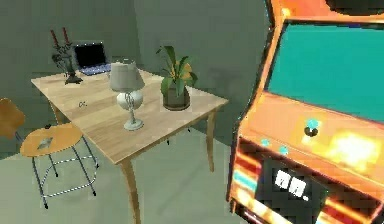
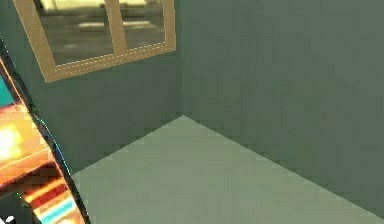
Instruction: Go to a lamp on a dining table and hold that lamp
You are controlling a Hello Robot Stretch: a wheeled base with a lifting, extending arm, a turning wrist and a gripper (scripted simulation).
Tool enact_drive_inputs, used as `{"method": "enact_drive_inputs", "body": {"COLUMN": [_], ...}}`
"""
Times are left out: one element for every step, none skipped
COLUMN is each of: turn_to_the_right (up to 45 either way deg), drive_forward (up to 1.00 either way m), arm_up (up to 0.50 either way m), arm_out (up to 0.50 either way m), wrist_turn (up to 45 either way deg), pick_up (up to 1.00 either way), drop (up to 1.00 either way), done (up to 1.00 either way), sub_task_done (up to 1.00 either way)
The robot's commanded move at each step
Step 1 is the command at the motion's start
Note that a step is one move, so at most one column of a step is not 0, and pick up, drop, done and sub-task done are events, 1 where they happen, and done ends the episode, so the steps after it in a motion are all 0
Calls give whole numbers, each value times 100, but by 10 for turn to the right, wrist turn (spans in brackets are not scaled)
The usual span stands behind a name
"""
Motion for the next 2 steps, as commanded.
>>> {"method": "enact_drive_inputs", "body": {"turn_to_the_right": [0,-450], "drive_forward": [20,0], "arm_up": [0,0], "arm_out": [0,0], "wrist_turn": [0,0], "pick_up": [0,0], "drop": [0,0], "done": [0,0], "sub_task_done": [0,0]}}
